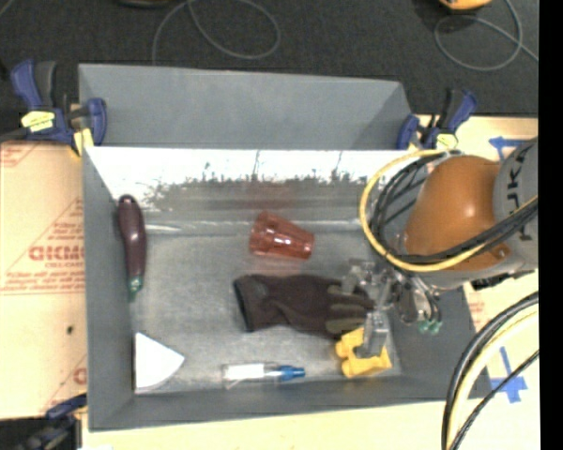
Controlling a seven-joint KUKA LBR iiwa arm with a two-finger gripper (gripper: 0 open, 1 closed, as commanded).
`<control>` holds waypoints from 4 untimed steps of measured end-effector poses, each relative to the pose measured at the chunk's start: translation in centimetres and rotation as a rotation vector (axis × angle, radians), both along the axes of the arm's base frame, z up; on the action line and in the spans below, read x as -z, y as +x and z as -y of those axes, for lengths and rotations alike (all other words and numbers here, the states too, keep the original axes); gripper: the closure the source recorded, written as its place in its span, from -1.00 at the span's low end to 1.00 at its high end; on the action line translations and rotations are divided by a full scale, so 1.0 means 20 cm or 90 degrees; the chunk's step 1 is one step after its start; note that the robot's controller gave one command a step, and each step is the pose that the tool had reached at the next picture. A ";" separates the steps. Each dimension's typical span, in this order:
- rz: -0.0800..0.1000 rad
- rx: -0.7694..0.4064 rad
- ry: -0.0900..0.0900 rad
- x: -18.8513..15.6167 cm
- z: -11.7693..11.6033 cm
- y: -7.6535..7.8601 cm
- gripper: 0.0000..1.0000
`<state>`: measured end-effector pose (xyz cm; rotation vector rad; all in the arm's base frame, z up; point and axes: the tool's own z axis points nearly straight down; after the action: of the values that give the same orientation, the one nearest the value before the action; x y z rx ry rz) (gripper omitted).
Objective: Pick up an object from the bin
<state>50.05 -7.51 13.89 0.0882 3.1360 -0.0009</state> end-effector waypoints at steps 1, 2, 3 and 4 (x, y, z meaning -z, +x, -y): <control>0.002 0.024 0.000 0.25 0.04 0.01 -1.00; 0.005 0.137 0.000 0.32 0.02 0.05 1.00; 0.005 0.135 0.000 0.32 0.02 0.05 1.00; 0.005 0.134 0.000 0.32 0.02 0.05 1.00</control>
Offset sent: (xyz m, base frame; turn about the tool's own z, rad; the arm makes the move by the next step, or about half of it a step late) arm 0.0072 -0.0024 -0.0663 0.2201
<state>51.00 -7.86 7.43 0.4172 3.1012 -0.0020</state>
